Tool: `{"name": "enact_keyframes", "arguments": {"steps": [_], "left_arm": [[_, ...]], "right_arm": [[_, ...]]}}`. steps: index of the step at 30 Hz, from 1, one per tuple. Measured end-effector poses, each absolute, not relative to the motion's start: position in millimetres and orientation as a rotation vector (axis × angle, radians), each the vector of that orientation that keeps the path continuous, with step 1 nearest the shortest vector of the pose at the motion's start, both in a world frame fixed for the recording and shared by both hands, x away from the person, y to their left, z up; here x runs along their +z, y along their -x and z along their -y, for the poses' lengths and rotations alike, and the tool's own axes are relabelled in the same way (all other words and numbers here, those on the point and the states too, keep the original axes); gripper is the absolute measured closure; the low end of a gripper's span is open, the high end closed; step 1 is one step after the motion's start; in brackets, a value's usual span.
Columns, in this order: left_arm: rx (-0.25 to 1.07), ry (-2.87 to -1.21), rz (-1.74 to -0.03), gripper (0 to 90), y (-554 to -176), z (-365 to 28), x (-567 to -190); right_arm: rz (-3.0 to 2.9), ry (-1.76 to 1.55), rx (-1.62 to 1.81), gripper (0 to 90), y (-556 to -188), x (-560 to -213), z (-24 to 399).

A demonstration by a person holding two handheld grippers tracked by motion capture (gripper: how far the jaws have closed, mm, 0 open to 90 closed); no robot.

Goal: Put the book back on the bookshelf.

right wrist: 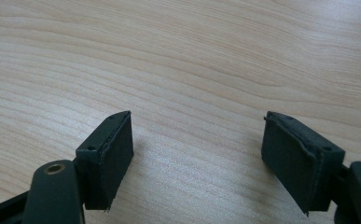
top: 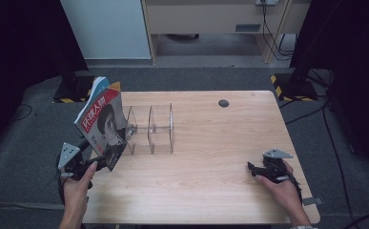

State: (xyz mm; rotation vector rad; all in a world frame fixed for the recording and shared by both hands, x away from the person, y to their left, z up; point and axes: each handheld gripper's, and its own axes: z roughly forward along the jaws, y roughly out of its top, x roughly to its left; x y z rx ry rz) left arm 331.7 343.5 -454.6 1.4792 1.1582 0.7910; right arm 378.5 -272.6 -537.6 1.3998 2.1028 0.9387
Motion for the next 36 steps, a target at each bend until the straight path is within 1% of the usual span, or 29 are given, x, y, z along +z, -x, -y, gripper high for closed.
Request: {"name": "enact_keyframes", "arguments": {"steps": [15,36], "left_arm": [[0.786,-1.526,-1.138,4.9,-320,-340,-458],[0.751,-1.572,-1.135,6.6,-295,-332,-463]], "right_arm": [[-2.102,-1.398,0.939,25.3,-379,-538,272],[-2.098,-1.405,0.940,25.2,-378,-538,272]]}}
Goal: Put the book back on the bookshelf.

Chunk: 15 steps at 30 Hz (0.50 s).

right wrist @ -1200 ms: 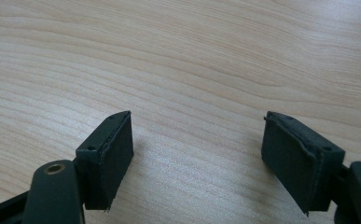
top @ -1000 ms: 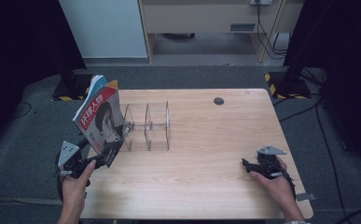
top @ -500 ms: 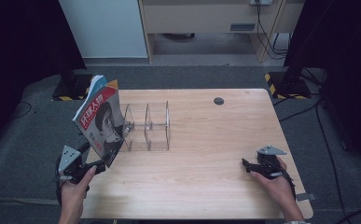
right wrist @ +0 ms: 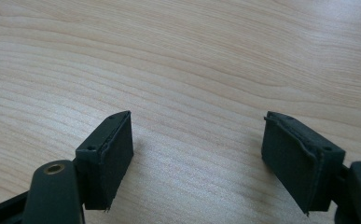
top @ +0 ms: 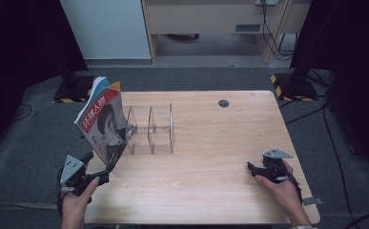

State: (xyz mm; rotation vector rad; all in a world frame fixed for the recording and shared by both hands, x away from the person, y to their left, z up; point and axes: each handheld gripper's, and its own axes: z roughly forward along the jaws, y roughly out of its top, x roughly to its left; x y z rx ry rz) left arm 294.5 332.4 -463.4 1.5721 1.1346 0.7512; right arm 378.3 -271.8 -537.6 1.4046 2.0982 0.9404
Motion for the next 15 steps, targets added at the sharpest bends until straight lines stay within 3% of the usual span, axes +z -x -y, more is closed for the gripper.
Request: {"name": "enact_keyframes", "arguments": {"steps": [15], "left_arm": [[0.718,-1.646,-1.069,6.8,-293,-314,-462]], "right_arm": [[-2.100,-1.403,0.940,25.2,-378,-538,272]]}}
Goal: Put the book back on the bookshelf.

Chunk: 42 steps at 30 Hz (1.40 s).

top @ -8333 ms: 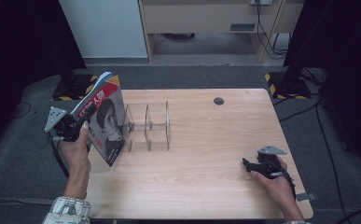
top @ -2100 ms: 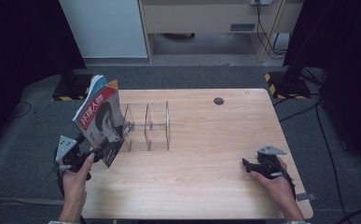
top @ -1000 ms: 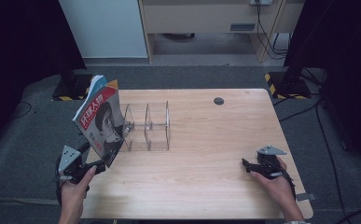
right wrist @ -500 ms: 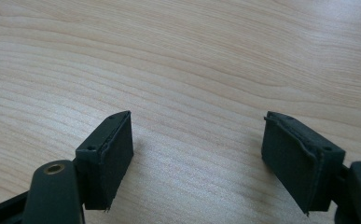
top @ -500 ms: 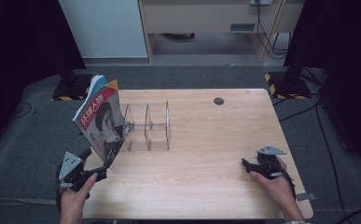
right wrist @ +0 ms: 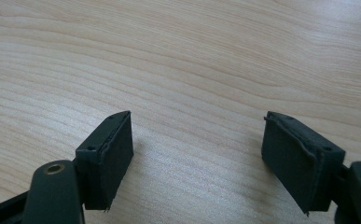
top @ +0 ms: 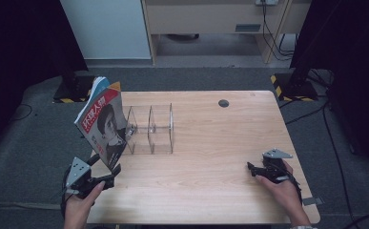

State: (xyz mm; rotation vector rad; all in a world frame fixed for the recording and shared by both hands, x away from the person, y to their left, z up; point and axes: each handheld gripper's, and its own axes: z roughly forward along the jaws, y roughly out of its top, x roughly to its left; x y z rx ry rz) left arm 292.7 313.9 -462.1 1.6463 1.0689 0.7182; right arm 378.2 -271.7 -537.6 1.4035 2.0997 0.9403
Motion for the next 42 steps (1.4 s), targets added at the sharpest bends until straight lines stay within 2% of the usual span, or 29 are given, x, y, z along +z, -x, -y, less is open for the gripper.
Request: {"name": "enact_keyframes", "arguments": {"steps": [28,42], "left_arm": [[0.601,-1.816,-0.999,3.1,-334,-261,-465],[0.562,-1.837,-0.995,3.1,-358,-234,-466]], "right_arm": [[-2.102,-1.403,0.940,24.9,-378,-538,272],[-2.102,-1.403,0.939,24.7,-378,-538,271]]}}
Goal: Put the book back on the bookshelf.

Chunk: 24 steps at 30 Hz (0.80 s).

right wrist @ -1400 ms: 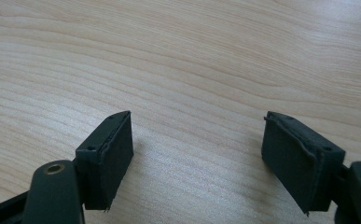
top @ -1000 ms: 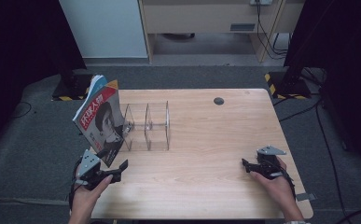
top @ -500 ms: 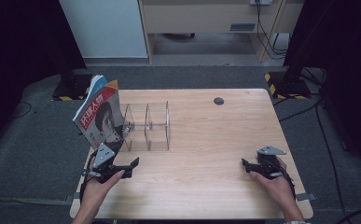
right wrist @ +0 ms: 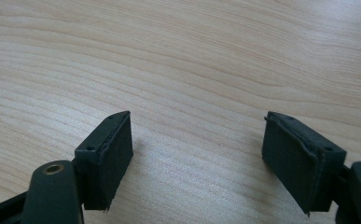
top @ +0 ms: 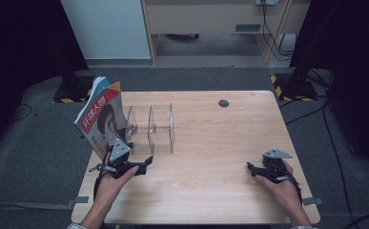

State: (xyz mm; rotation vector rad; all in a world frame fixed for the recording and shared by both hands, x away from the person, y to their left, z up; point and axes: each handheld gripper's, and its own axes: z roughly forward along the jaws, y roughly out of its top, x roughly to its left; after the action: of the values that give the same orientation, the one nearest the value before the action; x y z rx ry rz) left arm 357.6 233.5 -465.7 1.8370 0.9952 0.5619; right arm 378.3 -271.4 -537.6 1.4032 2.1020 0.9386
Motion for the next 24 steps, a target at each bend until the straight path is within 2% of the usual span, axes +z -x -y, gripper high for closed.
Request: {"name": "enact_keyframes", "arguments": {"steps": [24], "left_arm": [[0.522,-1.882,-0.955,3.2,-374,-201,-469]], "right_arm": [[-2.104,-1.403,0.935,24.0,-378,-538,271]]}}
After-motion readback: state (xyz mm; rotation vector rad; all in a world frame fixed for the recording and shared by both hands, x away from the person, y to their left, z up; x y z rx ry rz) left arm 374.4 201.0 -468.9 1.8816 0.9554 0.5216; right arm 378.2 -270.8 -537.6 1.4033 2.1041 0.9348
